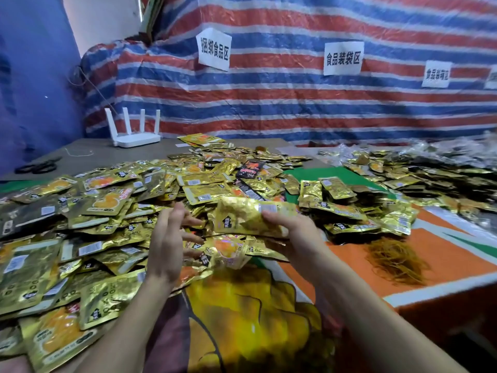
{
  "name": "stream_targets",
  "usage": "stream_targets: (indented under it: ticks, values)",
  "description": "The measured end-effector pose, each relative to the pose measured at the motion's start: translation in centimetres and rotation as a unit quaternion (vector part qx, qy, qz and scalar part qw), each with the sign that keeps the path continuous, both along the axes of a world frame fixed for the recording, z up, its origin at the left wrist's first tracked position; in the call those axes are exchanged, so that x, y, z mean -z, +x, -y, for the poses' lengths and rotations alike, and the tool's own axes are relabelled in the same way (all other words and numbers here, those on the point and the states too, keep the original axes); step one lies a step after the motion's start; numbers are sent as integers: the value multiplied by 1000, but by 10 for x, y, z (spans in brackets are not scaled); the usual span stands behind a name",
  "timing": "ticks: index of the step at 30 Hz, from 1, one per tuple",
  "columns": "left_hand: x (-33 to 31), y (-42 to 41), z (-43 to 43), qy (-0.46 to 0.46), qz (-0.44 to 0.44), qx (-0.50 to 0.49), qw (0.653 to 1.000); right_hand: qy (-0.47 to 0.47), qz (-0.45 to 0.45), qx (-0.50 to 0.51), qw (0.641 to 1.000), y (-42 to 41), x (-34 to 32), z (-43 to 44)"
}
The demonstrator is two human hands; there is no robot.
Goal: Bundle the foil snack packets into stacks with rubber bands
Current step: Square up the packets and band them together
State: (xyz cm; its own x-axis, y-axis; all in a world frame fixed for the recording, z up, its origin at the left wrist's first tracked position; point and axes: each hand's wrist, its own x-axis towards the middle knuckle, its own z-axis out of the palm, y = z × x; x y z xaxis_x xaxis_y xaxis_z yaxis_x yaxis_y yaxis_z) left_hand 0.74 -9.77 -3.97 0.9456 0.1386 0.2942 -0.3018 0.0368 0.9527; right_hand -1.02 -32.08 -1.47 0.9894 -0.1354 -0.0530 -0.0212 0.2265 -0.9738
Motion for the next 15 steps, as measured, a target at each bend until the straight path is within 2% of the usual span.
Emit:
stream_targets:
  ticks: [4, 6, 10, 15]
  values:
    - [5, -1, 4, 46, 32, 27, 998, -36, 14, 176, 984, 9, -25, 75]
    - [7, -3, 8, 97, 43, 29, 994, -65, 16, 239, 969, 19, -34, 111]
    - [12, -3, 12, 170, 64, 32, 983, -118, -22, 324, 938, 42, -40, 167]
    - [12, -8, 23, 239, 87, 97, 962, -220, -116, 392, 886, 63, -24, 195]
